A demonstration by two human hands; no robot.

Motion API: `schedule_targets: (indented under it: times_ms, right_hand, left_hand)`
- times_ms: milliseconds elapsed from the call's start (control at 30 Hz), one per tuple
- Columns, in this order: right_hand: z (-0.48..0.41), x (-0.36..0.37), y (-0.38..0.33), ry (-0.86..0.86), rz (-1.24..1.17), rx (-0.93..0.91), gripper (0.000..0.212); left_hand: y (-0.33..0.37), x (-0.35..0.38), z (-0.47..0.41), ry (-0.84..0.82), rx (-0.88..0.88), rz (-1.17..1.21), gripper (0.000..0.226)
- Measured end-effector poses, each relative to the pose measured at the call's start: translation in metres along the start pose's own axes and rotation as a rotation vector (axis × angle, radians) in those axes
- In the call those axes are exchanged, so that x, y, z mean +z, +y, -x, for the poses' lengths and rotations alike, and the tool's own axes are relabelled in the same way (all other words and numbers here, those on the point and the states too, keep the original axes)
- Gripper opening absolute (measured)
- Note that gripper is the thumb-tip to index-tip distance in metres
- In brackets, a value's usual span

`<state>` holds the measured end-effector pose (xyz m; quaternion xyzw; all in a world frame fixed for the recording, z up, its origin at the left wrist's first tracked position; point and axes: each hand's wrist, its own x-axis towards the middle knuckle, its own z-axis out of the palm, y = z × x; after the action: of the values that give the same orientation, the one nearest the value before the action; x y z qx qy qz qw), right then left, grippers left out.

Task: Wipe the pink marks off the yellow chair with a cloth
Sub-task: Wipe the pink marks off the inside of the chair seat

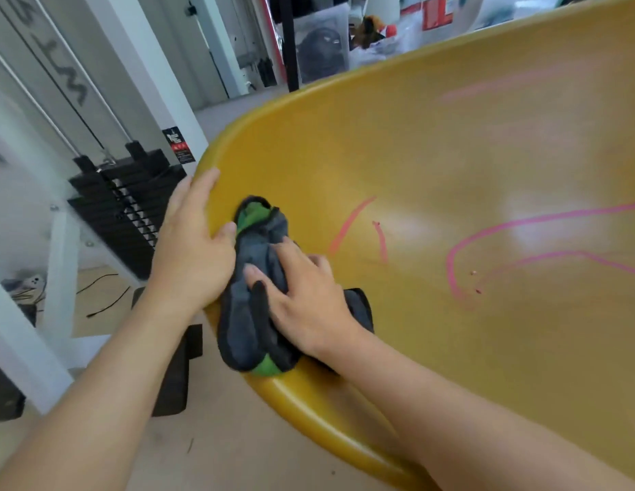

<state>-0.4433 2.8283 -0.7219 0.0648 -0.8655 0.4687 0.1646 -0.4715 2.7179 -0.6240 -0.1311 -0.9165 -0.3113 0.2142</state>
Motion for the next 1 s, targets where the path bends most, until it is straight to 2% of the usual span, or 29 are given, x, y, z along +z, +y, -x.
schedule_targets:
  times_ms: [67,133,200,267,300,400,467,500,533,567,633,667,733,800,833,900,967,1000]
  right_hand:
    - [0.021,-0.021,0.027,0.001,0.233,-0.079,0.049]
    - [0.044,-0.053,0.079,-0.043,0.56,0.146,0.048]
    - [0.045,-0.074,0.106,-0.04,0.677,0.429,0.043]
    - [0.015,-0.058,0.085,0.006,0.497,0.505,0.047]
    - [-0.007,-0.037,0.063,0.042,0.348,0.44,0.05]
    - [-0.042,0.017,-0.017,0.121,-0.031,0.041,0.056]
    - [-0.028,0.013,-0.016,0.097,-0.06,-0.169,0.061]
    - [-0.013,0.005,0.01,0.046,0.063,-0.167,0.059]
    - [0.005,-0.008,0.039,-0.019,0.195,-0.038,0.054]
    - [0.019,-0.023,0.061,-0.014,0.271,0.153,0.048]
    - [0.02,-0.037,0.062,0.051,0.207,0.46,0.038]
    - [0.003,-0.03,0.04,0.087,0.083,0.505,0.036]
    - [-0.033,-0.008,-0.027,0.069,-0.182,0.368,0.036]
    - [-0.05,0.006,-0.076,0.164,-0.466,0.126,0.037]
    - [-0.047,0.009,-0.073,0.186,-0.469,0.036,0.041]
    - [-0.022,0.005,-0.033,0.109,-0.145,-0.031,0.05]
    - [0.01,-0.012,0.023,0.002,0.187,0.171,0.048]
    - [0.022,-0.023,0.047,-0.013,0.279,0.298,0.046]
  left_hand:
    - [-0.004,-0.001,0.0,-0.015,-0.001,0.035,0.062]
    - [-0.005,-0.001,0.0,-0.026,-0.005,0.053,0.062]
    - [-0.003,0.0,0.002,-0.018,0.007,0.045,0.061]
    - [-0.003,0.001,0.003,-0.016,0.016,0.05,0.061]
    - [-0.003,0.0,0.004,-0.016,0.022,0.049,0.061]
    - [-0.004,-0.001,0.004,0.02,0.057,0.033,0.059]
    - [-0.007,-0.004,0.008,0.024,0.055,0.036,0.059]
    - [-0.008,-0.006,0.011,0.018,0.046,0.046,0.059]
    - [-0.008,-0.007,0.016,0.013,0.032,0.062,0.058]
    - [-0.007,-0.008,0.02,0.005,0.024,0.076,0.058]
    - [-0.005,-0.008,0.025,0.013,0.026,0.069,0.059]
    - [-0.004,-0.008,0.027,0.022,0.026,0.047,0.059]
    - [-0.002,-0.009,0.027,0.029,0.026,0.023,0.059]
    - [-0.003,-0.014,0.026,0.024,0.015,0.048,0.058]
    - [-0.005,-0.018,0.025,0.008,0.013,0.033,0.058]
    - [-0.008,-0.028,0.019,-0.015,0.027,-0.062,0.056]
    - [-0.003,-0.034,0.001,-0.027,0.061,-0.207,0.056]
    - [0.001,-0.033,-0.012,-0.048,0.075,-0.28,0.057]
